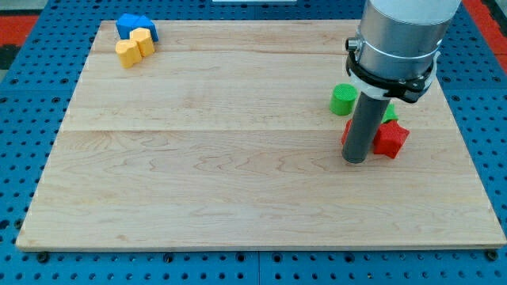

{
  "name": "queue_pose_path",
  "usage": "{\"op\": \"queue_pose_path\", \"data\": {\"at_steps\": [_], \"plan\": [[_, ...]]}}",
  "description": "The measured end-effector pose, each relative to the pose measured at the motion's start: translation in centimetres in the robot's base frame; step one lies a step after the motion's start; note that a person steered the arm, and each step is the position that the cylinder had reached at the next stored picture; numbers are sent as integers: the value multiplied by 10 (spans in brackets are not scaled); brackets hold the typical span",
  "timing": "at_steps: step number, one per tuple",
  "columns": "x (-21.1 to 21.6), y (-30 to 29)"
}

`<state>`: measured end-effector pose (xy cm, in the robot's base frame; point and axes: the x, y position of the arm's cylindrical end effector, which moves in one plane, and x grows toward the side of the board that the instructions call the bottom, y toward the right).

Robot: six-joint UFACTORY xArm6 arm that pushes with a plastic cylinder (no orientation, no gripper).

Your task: Slide the red star towards down

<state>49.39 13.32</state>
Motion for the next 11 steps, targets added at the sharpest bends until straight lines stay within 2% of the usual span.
{"op": "queue_pose_path", "data": {"at_steps": [1,2,3,4,5,6,7,9,11], "plan": [[-15,2],[25,1],[62,40],[29,88],[-23,139],[-53,99],[-46,54],[-26,52],[13,52]]}}
